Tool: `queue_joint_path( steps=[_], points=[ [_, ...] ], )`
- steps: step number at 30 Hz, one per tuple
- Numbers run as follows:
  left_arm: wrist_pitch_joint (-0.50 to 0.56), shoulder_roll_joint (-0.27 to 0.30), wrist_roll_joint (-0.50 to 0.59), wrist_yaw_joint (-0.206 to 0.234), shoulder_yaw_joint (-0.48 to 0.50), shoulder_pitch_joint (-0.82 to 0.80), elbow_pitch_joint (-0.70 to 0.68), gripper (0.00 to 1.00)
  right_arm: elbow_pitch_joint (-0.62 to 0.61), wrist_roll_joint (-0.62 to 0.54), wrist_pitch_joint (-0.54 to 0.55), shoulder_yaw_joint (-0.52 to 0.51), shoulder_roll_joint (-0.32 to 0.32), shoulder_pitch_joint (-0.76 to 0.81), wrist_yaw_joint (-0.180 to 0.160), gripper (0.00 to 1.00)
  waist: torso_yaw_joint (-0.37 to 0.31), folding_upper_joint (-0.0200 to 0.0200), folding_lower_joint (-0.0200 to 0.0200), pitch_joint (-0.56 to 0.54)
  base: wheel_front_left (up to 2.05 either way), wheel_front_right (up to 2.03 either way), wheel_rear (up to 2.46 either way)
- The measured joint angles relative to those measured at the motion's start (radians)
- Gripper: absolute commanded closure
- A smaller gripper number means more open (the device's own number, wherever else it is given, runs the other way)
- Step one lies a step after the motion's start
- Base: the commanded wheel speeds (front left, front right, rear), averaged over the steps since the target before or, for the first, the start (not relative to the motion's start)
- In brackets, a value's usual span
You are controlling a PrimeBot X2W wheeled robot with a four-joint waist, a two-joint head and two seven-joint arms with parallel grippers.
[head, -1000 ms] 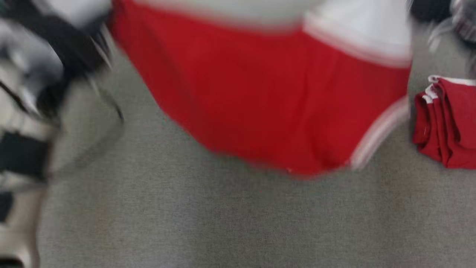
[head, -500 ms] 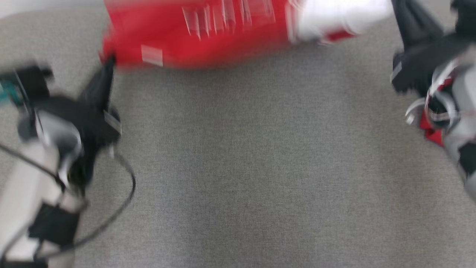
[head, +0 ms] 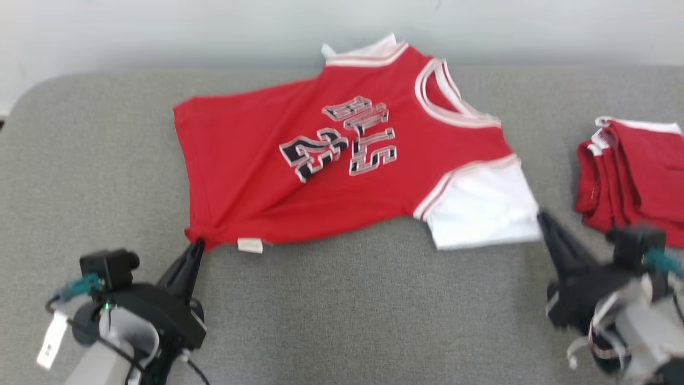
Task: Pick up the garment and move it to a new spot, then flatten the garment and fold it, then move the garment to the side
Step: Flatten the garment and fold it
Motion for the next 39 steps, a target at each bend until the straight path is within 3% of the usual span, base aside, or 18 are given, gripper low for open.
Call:
queue_joint_path(
  steps=[10,18,25,31,32,33,34,35,39],
  points=[
    [-0.015,0.017,-0.011,0.000,-0.104,0.162,-0.036,1.00,-0.060,0.022,-0.001,-0.017,-0.020,0.190,0.003,1.00,0.008,0.0000,0.0001,-0.093,0.00,0.00,0.00],
    [-0.016,0.026,0.043,0.000,-0.146,0.196,-0.035,1.00,-0.088,0.029,0.002,0.001,-0.037,0.317,-0.003,1.00,0.017,-0.0001,0.0003,-0.123,0.00,0.00,0.00],
    [-0.034,0.067,0.100,0.016,-0.155,0.196,-0.028,1.00,-0.124,0.039,0.030,0.005,-0.039,0.346,-0.021,1.00,0.022,0.0000,0.0003,-0.129,0.00,0.00,0.00],
    [-0.043,0.057,0.106,0.028,-0.154,0.195,-0.020,1.00,-0.133,0.043,0.063,0.003,-0.051,0.348,-0.038,1.00,0.028,0.0000,0.0003,-0.131,0.00,0.00,0.00],
    [-0.046,0.054,0.106,0.028,-0.154,0.195,-0.017,0.96,-0.137,0.046,0.063,0.003,-0.051,0.349,-0.042,1.00,0.028,0.0000,0.0003,-0.131,0.00,0.00,0.00],
    [-0.051,0.050,0.105,0.029,-0.154,0.195,-0.012,0.51,-0.143,0.049,0.063,0.001,-0.051,0.350,-0.046,0.82,0.029,0.0000,0.0003,-0.132,0.00,0.00,0.00],
    [-0.052,0.046,0.102,0.036,-0.151,0.195,-0.007,0.22,-0.149,0.052,0.063,-0.003,-0.051,0.353,-0.047,0.54,0.030,0.0000,0.0003,-0.134,0.00,0.00,0.00],
    [-0.055,0.043,0.098,0.038,-0.146,0.196,-0.005,0.00,-0.155,0.057,0.063,-0.007,-0.051,0.356,-0.047,0.00,0.031,0.0001,0.0003,-0.136,0.00,0.00,0.00],
    [-0.070,0.039,0.094,0.056,-0.130,0.197,-0.002,0.00,-0.166,0.092,0.063,-0.031,-0.051,0.372,-0.053,0.00,0.034,0.0000,0.0003,-0.145,0.00,0.00,0.00]
  ],
)
